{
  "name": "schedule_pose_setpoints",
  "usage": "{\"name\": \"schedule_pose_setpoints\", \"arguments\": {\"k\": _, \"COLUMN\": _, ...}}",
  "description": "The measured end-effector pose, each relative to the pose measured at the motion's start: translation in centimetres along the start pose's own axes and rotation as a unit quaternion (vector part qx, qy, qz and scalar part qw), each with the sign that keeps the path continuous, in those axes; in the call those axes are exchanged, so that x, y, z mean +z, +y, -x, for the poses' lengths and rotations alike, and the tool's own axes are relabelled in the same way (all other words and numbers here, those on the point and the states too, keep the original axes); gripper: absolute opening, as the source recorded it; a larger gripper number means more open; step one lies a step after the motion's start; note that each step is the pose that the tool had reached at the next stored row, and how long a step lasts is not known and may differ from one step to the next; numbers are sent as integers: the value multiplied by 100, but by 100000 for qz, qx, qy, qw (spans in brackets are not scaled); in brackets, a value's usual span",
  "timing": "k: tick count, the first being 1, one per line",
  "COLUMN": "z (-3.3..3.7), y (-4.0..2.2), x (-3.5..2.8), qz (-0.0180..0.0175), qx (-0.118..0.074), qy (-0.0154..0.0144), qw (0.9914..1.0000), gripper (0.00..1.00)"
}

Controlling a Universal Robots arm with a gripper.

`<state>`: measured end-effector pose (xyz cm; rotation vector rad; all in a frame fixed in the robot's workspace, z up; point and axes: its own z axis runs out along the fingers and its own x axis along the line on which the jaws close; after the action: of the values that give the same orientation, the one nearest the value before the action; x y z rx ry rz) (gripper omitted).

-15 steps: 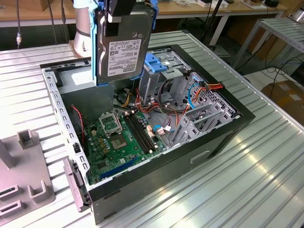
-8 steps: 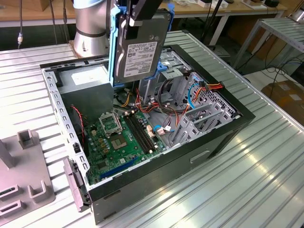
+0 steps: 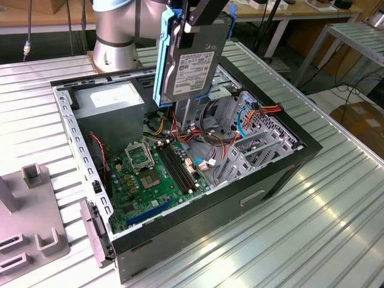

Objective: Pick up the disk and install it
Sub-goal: 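Insert the disk into the insertion slot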

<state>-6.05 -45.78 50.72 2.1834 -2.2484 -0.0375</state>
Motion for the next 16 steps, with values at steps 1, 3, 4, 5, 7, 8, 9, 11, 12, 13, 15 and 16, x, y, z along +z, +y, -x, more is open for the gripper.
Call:
{"name": "schedule_pose_setpoints", "arguments": {"k": 1, "z": -2, "y": -21, "x": 0, "qz": 4, "qx": 2, "qy": 2, "qw": 100000, "gripper": 37}}
{"name": "schedule_pose_setpoints", "arguments": {"k": 3, "z": -15, "y": -40, "x": 1, "qz": 5, "qx": 1, "qy": 8, "qw": 100000, "gripper": 37}}
{"name": "schedule_pose_setpoints", "arguments": {"k": 4, "z": -23, "y": -41, "x": 2, "qz": 4, "qx": -1, "qy": 5, "qw": 100000, "gripper": 37}}
{"name": "schedule_pose_setpoints", "arguments": {"k": 5, "z": -34, "y": -41, "x": 3, "qz": 4, "qx": 1, "qy": 3, "qw": 100000, "gripper": 37}}
{"name": "schedule_pose_setpoints", "arguments": {"k": 7, "z": -76, "y": -44, "x": 5, "qz": 1, "qx": 0, "qy": 6, "qw": 100000, "gripper": 37}}
{"name": "schedule_pose_setpoints", "arguments": {"k": 8, "z": -112, "y": -45, "x": 7, "qz": 2, "qx": 1, "qy": -1, "qw": 100000, "gripper": 37}}
{"name": "schedule_pose_setpoints", "arguments": {"k": 9, "z": -144, "y": -47, "x": 8, "qz": 5, "qx": 5, "qy": 0, "qw": 100000, "gripper": 37}}
{"name": "schedule_pose_setpoints", "arguments": {"k": 11, "z": -217, "y": -51, "x": 10, "qz": 2, "qx": 1, "qy": 5, "qw": 100000, "gripper": 37}}
{"name": "schedule_pose_setpoints", "arguments": {"k": 12, "z": -249, "y": -53, "x": 12, "qz": 2, "qx": 1, "qy": 0, "qw": 100000, "gripper": 37}}
{"name": "schedule_pose_setpoints", "arguments": {"k": 13, "z": -275, "y": -54, "x": 12, "qz": 5, "qx": 5, "qy": 3, "qw": 100000, "gripper": 37}}
{"name": "schedule_pose_setpoints", "arguments": {"k": 15, "z": -332, "y": -58, "x": 14, "qz": 6, "qx": 3, "qy": 7, "qw": 100000, "gripper": 37}}
{"name": "schedule_pose_setpoints", "arguments": {"k": 16, "z": -363, "y": -60, "x": 15, "qz": 4, "qx": 0, "qy": 3, "qw": 100000, "gripper": 37}}
